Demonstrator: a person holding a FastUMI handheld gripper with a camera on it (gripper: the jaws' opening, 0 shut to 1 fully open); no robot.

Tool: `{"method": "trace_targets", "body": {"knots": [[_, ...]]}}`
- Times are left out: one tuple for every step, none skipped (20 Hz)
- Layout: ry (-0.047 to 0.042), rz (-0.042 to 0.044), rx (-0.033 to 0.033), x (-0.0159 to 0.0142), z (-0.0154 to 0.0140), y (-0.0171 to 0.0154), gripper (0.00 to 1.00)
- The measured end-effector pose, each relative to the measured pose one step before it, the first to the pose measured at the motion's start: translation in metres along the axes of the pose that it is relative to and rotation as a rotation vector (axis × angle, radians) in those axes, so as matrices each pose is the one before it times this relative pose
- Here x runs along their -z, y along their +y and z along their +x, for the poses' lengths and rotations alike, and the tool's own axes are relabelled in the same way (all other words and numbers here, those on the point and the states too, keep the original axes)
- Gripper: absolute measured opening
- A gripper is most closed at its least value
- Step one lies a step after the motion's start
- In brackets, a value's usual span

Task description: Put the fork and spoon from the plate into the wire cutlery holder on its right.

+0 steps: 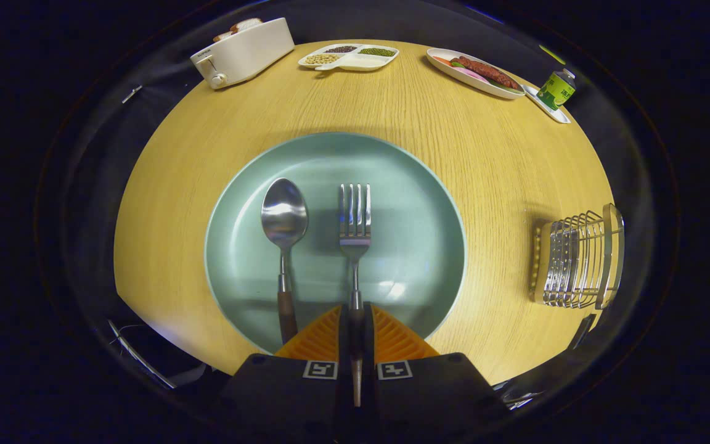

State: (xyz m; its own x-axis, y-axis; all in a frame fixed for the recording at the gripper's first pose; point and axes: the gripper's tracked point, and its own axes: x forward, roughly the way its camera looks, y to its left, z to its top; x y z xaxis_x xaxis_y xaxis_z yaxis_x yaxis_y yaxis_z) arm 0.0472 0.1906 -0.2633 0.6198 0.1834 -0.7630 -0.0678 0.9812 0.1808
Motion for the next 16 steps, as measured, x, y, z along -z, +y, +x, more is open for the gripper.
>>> {"method": "trace_targets", "body": {"knots": [[-0.00734, 0.00368, -0.01039, -0.00243, -0.00148, -0.00092, 0.09], [-0.00696, 0.00132, -0.00755, -0.00231, -0.00243, -0.00120, 0.09], [-0.00613, -0.00355, -0.00163, -0.00177, -0.00403, -0.00071, 0.09], [-0.00925, -0.00606, 0.00258, -0.00327, -0.00427, -0.00194, 0.09], [-0.00349, -0.00800, -0.00378, -0.00178, -0.00478, -0.00290, 0.09], [-0.00420, -0.00084, -0.01350, -0.00168, -0.00653, -0.00034, 0.09], [-0.00384, -0.00615, -0.01652, -0.00346, -0.00947, 0.00149, 0.09], [-0.00519, -0.01711, -0.01248, -0.00415, -0.01297, -0.00243, 0.09], [-0.00525, -0.02656, -0.00354, -0.00369, -0.01688, -0.00810, 0.09], [0.00119, -0.03342, 0.00799, -0.00202, -0.01626, -0.01417, 0.09], [0.00936, -0.03344, 0.00659, -0.00030, -0.01840, -0.01550, 0.09], [0.01657, -0.02025, 0.00371, 0.00075, -0.01941, -0.01728, 0.08], [0.02203, -0.00759, 0.00014, 0.00205, -0.01755, -0.01907, 0.09], [0.01604, -0.00281, 0.00597, 0.00057, -0.01638, -0.01955, 0.09], [0.02503, -0.01260, 0.00971, 0.00190, -0.01241, -0.01892, 0.09], [0.04615, -0.02309, 0.01722, 0.00640, -0.00933, -0.01971, 0.09]]}}
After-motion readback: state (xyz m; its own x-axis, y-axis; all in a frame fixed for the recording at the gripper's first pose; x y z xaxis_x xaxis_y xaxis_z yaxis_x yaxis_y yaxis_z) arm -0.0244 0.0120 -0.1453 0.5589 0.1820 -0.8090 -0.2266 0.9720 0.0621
